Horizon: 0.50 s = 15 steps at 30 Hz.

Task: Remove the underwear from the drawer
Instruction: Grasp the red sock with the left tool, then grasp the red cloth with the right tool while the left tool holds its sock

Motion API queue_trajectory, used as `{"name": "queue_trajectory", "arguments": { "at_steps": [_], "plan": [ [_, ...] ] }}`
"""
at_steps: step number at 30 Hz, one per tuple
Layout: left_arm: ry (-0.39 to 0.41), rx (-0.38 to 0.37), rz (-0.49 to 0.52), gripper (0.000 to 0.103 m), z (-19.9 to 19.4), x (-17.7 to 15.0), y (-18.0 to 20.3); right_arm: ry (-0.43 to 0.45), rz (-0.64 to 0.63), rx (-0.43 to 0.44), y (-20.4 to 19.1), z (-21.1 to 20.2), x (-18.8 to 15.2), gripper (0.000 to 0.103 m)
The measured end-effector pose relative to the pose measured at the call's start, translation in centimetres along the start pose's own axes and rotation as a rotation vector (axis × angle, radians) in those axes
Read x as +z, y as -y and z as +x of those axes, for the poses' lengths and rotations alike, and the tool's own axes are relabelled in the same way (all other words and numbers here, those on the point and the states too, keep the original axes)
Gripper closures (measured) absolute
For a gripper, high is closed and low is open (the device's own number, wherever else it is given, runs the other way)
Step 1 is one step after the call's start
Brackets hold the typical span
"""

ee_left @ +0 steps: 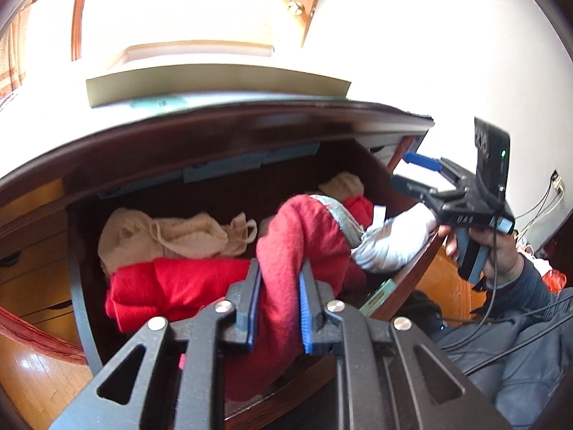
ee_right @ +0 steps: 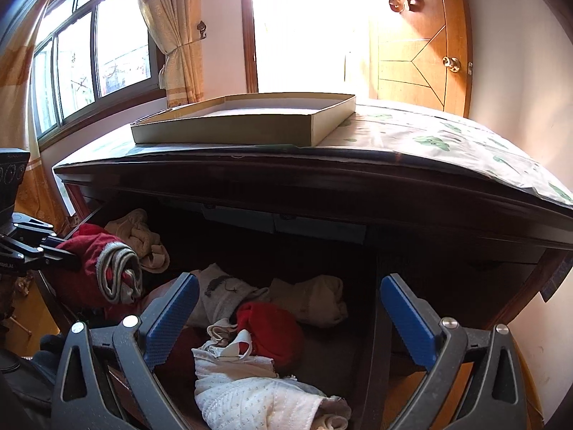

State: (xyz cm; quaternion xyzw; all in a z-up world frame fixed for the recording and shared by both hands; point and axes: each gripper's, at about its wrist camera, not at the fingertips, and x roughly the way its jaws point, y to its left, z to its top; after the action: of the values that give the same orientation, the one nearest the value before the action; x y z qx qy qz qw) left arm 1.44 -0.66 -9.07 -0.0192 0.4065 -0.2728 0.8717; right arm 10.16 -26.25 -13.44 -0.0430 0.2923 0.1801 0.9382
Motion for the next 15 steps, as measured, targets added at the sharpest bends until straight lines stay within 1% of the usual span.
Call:
{"name": "queue_trajectory", "arguments": {
  "at_steps": [2,5,7,9,11,12,13,15],
  "plan": [
    [0.037,0.007,-0.016,0.087,-0.7,0.4,-0.2,-0.006,-0.022,-0.013,-0.2,0.0,0.2,0.0],
    [0.083,0.07,-0.022,0.087,-1.3,0.9,-0.5,-0.04,-0.047,-0.008,-0.6,0.5,0.5,0.001],
    [0.101,0.09,-0.04,0.087,-1.5,1.2,-0.8,-0.09,-0.061,0.009,-0.9,1.2,0.7,0.001],
    [0.112,0.092,-0.058,0.087,-1.5,1.3,-1.2,-0.146,-0.096,-0.008,-1.4,2.1,0.8,0.001],
    [0.115,0.096,-0.071,0.087,-1.4,1.4,-1.7,-0.203,-0.126,-0.009,-1.9,3.1,0.8,0.003],
    [0.114,0.095,-0.074,0.087,-1.3,1.3,-1.8,-0.234,-0.133,-0.002,-2.0,3.5,0.8,0.01],
    [0.112,0.092,-0.076,0.087,-1.2,1.3,-1.9,-0.26,-0.131,0.009,-1.9,3.9,0.8,0.019],
    [0.109,0.089,-0.077,0.087,-1.0,1.2,-1.9,-0.32,-0.112,0.042,-1.6,4.7,0.8,0.029]
  ]
}}
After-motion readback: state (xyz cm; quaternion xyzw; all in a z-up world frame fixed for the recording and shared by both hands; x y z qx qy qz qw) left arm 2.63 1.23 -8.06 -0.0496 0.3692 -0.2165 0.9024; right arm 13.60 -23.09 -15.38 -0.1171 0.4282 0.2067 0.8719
